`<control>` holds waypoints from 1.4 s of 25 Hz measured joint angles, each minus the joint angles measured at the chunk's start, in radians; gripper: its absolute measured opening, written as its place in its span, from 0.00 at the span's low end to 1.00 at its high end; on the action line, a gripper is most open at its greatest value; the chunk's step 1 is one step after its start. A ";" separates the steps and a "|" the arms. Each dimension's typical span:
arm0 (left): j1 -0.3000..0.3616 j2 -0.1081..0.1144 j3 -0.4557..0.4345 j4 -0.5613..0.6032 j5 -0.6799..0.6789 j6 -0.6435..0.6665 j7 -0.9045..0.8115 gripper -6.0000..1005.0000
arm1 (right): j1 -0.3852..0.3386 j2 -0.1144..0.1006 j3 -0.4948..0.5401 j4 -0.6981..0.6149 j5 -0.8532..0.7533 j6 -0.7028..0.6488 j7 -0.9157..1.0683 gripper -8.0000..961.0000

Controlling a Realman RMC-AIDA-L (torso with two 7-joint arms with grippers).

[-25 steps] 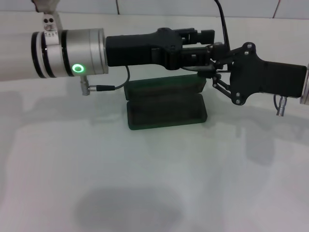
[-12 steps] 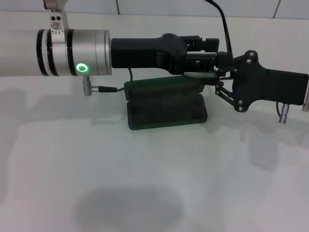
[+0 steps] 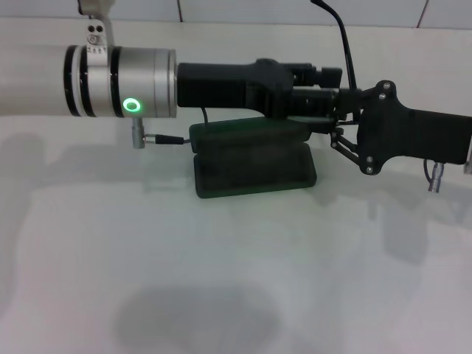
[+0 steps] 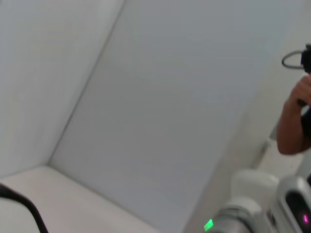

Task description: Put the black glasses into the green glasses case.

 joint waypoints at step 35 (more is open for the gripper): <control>0.054 -0.059 -0.114 0.038 0.056 -0.090 0.133 0.71 | 0.046 0.000 -0.218 0.141 0.212 -0.102 0.000 0.11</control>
